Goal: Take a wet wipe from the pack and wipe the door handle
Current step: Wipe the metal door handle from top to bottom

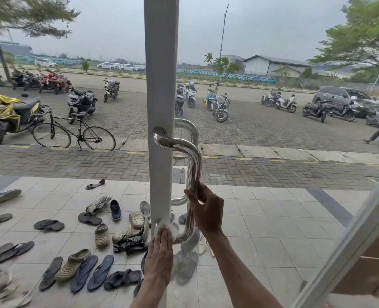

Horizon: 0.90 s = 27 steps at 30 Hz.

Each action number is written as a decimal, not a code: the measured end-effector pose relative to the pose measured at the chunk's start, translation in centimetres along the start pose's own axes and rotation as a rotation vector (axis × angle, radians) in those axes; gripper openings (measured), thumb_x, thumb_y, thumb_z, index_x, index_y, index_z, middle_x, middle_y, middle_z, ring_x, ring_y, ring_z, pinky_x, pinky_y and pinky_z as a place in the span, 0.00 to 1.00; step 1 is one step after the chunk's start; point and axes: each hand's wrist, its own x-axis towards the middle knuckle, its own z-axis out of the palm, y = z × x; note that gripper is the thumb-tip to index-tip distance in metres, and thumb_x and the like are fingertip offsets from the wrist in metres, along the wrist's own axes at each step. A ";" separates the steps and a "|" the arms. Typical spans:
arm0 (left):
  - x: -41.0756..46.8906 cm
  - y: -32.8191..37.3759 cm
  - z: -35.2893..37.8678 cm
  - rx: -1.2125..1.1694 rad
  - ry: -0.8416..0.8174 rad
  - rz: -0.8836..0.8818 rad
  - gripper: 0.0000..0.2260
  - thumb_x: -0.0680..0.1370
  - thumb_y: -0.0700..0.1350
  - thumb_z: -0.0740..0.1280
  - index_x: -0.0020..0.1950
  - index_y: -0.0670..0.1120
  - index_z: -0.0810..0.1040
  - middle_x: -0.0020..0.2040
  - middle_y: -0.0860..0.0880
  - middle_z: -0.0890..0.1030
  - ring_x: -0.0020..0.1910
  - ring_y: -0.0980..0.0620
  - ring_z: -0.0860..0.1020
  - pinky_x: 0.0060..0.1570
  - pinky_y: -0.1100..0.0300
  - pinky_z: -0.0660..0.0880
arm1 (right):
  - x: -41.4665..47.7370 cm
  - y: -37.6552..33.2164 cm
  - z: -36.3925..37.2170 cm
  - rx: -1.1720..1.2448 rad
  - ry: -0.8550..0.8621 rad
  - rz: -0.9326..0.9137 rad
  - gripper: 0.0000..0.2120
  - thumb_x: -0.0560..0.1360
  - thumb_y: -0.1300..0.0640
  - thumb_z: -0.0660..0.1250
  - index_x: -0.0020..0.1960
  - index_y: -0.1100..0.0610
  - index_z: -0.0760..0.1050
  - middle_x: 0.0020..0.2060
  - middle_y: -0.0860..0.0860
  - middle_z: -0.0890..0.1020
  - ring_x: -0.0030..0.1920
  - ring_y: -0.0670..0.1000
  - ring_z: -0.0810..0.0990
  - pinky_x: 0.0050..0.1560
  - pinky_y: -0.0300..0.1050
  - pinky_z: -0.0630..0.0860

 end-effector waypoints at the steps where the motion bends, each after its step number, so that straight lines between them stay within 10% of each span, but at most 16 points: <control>1: 0.1 -0.5 -0.4 -0.017 -0.017 -0.017 0.39 0.79 0.36 0.58 0.75 0.37 0.29 0.78 0.40 0.32 0.75 0.45 0.29 0.72 0.53 0.34 | 0.0 0.1 0.0 -0.001 0.000 0.005 0.16 0.74 0.44 0.74 0.58 0.49 0.83 0.42 0.41 0.87 0.44 0.38 0.85 0.47 0.47 0.83; 13: 1.1 0.4 -1.0 -0.052 -0.066 0.124 0.40 0.75 0.41 0.63 0.81 0.41 0.43 0.82 0.44 0.46 0.80 0.49 0.40 0.79 0.53 0.38 | -0.1 0.1 0.1 -0.012 0.001 0.010 0.17 0.73 0.42 0.73 0.58 0.49 0.82 0.43 0.40 0.87 0.44 0.37 0.85 0.47 0.47 0.83; 22: 2.6 -1.6 -2.1 -0.094 -0.052 -0.061 0.42 0.78 0.37 0.62 0.78 0.39 0.32 0.78 0.44 0.31 0.80 0.47 0.37 0.74 0.55 0.36 | 0.2 0.4 0.1 0.022 -0.030 0.027 0.16 0.73 0.44 0.75 0.58 0.49 0.83 0.41 0.41 0.87 0.42 0.39 0.85 0.46 0.48 0.83; 27: 2.0 -0.4 -1.3 -0.096 -0.077 0.065 0.40 0.75 0.44 0.66 0.81 0.39 0.48 0.82 0.44 0.50 0.81 0.45 0.46 0.80 0.53 0.47 | 0.2 0.6 0.0 0.038 -0.030 0.029 0.16 0.73 0.43 0.75 0.57 0.49 0.83 0.43 0.41 0.87 0.45 0.37 0.85 0.49 0.48 0.84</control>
